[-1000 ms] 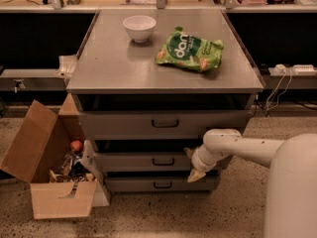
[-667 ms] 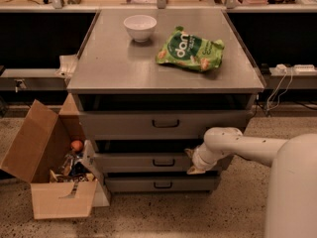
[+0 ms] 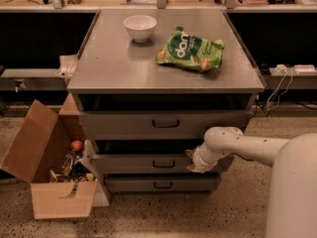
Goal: Open middle drawer
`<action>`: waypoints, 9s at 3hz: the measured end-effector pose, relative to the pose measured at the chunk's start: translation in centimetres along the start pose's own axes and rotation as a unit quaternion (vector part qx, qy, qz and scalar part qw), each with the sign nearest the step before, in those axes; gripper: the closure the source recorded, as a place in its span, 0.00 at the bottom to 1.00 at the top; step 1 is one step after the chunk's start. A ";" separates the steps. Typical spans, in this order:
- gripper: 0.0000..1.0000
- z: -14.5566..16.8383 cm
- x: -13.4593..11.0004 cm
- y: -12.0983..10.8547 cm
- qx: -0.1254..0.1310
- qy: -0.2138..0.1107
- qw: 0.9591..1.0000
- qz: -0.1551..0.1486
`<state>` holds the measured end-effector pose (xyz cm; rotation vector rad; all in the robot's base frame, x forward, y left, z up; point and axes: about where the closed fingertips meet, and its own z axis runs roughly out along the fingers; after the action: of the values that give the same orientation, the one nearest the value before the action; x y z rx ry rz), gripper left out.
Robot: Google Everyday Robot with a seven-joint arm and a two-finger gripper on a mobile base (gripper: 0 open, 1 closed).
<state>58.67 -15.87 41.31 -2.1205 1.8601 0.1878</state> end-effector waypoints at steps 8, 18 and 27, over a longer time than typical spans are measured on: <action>0.00 0.7 0.1 0.0 -0.019 -0.006 1.000 -0.004; 0.00 -2.0 0.4 3.5 -0.070 0.004 0.997 -0.007; 1.00 -3.8 0.5 11.4 -0.134 0.040 0.990 -0.018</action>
Offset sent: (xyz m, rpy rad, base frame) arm 0.0005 0.0000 0.0026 0.0002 0.0001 0.0001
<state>47.12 -18.78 43.10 -2.3684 1.9327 0.3689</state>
